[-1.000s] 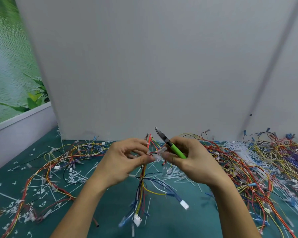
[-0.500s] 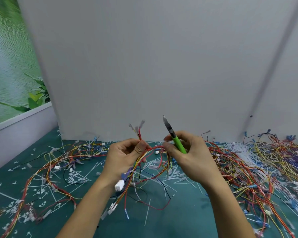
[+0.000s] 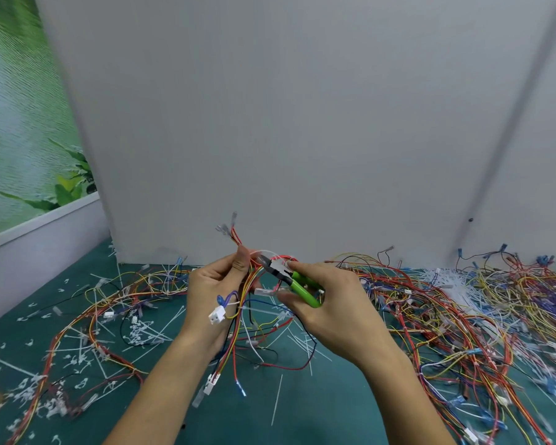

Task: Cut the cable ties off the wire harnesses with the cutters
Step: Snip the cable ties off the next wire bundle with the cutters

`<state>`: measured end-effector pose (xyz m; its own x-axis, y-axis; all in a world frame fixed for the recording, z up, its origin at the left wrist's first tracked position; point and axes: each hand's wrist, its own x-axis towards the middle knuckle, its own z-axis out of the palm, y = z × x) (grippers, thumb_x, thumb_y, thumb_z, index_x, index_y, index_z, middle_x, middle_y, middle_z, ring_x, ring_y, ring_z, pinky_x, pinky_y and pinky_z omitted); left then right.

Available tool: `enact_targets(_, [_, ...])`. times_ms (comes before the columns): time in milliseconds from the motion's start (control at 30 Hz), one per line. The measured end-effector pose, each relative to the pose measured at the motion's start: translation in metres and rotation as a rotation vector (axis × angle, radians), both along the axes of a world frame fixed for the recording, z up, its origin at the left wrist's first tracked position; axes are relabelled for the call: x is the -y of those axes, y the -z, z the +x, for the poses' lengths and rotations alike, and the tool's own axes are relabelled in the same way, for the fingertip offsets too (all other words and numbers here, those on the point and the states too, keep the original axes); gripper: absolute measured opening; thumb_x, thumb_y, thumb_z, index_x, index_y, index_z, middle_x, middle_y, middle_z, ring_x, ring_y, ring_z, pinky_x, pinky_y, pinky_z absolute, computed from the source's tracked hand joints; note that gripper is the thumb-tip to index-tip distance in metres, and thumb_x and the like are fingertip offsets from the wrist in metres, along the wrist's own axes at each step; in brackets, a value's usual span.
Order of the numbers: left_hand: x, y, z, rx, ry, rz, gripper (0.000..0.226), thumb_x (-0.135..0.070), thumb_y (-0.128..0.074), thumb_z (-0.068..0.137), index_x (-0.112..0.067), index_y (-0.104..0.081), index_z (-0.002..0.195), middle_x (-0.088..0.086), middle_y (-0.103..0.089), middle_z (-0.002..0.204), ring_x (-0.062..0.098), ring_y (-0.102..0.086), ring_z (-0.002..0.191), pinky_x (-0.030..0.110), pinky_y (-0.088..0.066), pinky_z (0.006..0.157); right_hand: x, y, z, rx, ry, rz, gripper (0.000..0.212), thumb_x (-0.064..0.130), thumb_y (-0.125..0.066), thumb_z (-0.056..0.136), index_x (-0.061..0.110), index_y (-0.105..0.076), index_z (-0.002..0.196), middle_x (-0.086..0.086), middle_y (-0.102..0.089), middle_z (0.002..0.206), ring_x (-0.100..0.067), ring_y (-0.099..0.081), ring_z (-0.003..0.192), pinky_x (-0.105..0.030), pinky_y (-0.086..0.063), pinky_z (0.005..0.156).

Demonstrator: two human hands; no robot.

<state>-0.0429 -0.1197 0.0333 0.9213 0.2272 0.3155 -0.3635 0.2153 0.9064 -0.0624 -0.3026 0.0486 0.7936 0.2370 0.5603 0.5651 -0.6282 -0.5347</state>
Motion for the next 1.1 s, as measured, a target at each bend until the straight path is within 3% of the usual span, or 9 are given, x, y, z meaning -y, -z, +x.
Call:
enact_targets(67, [0.000,-0.001,0.000,-0.016,0.004,-0.039,0.034,-0.057,-0.069,0.075,-0.030,-0.084,0.088,0.002,-0.080,0.089,0.008,-0.071,0.069,0.018,-0.056,0.065,0.001,0.000,0.000,0.006,-0.010,-0.029,0.038,0.035,-0.077,0.091,0.019,-0.070,0.126,0.005,-0.065,0.089,-0.010,-0.053,0.088,-0.021,-0.043,0.075])
enact_targets(267, [-0.001,-0.002,-0.001,-0.015,-0.007,-0.036,0.040,-0.057,-0.065,0.081,-0.024,-0.083,0.092,0.006,-0.072,0.070,0.012,-0.063,0.057,0.023,-0.056,0.059,0.000,0.001,0.001,-0.031,0.021,-0.060,0.041,0.036,-0.074,0.093,0.028,-0.067,0.132,0.015,-0.059,0.088,-0.003,-0.055,0.086,-0.017,-0.042,0.072])
enact_targets(467, [0.004,-0.003,-0.005,0.047,-0.057,0.070,0.029,-0.051,-0.063,0.088,-0.031,-0.083,0.084,0.008,-0.077,0.075,0.015,-0.068,0.058,0.021,-0.055,0.057,-0.001,0.002,0.002,-0.058,0.055,-0.044,0.031,0.034,-0.073,0.093,0.024,-0.071,0.123,0.014,-0.054,0.086,0.004,-0.052,0.089,-0.014,-0.039,0.065])
enact_targets(600, [0.005,-0.006,-0.009,0.086,-0.079,0.152,0.026,-0.049,-0.059,0.091,-0.040,-0.082,0.082,0.001,-0.078,0.075,0.013,-0.070,0.062,0.022,-0.056,0.060,-0.002,0.001,0.000,-0.059,0.034,-0.032,0.030,0.030,-0.074,0.093,0.022,-0.071,0.121,0.015,-0.056,0.087,0.010,-0.052,0.091,-0.012,-0.041,0.068])
enact_targets(700, [0.005,-0.009,-0.011,0.084,-0.088,0.145,0.025,-0.049,-0.060,0.089,-0.041,-0.081,0.079,0.000,-0.078,0.075,0.013,-0.070,0.061,0.022,-0.057,0.060,-0.003,0.001,-0.001,-0.053,0.027,-0.015,0.031,0.030,-0.074,0.092,0.023,-0.071,0.122,0.014,-0.057,0.088,0.005,-0.054,0.091,-0.015,-0.043,0.070])
enact_targets(900, [0.002,-0.008,-0.009,0.103,-0.071,0.179,0.022,-0.047,-0.062,0.090,-0.042,-0.081,0.082,-0.001,-0.079,0.079,0.012,-0.073,0.069,0.024,-0.060,0.065,-0.007,0.003,-0.002,-0.033,0.051,0.012,0.029,0.040,-0.074,0.091,0.023,-0.074,0.114,0.005,-0.060,0.080,-0.013,-0.054,0.076,-0.042,-0.049,0.070])
enact_targets(1033, [-0.003,-0.006,-0.006,0.087,-0.038,0.180,0.022,-0.050,-0.063,0.088,-0.040,-0.082,0.086,-0.002,-0.079,0.084,0.015,-0.076,0.076,0.021,-0.057,0.068,-0.009,0.004,-0.002,-0.084,0.025,0.067,0.030,0.046,-0.075,0.090,0.030,-0.077,0.115,0.005,-0.065,0.076,-0.013,-0.055,0.068,-0.038,-0.048,0.066])
enact_targets(1100, [-0.007,-0.006,-0.004,0.075,0.014,0.153,0.021,-0.043,-0.064,0.090,-0.032,-0.083,0.089,0.002,-0.080,0.087,0.016,-0.076,0.076,0.019,-0.057,0.068,-0.009,0.005,-0.002,-0.144,-0.017,0.153,0.027,0.045,-0.076,0.090,0.033,-0.078,0.113,0.006,-0.068,0.072,-0.010,-0.054,0.062,-0.030,-0.049,0.061])
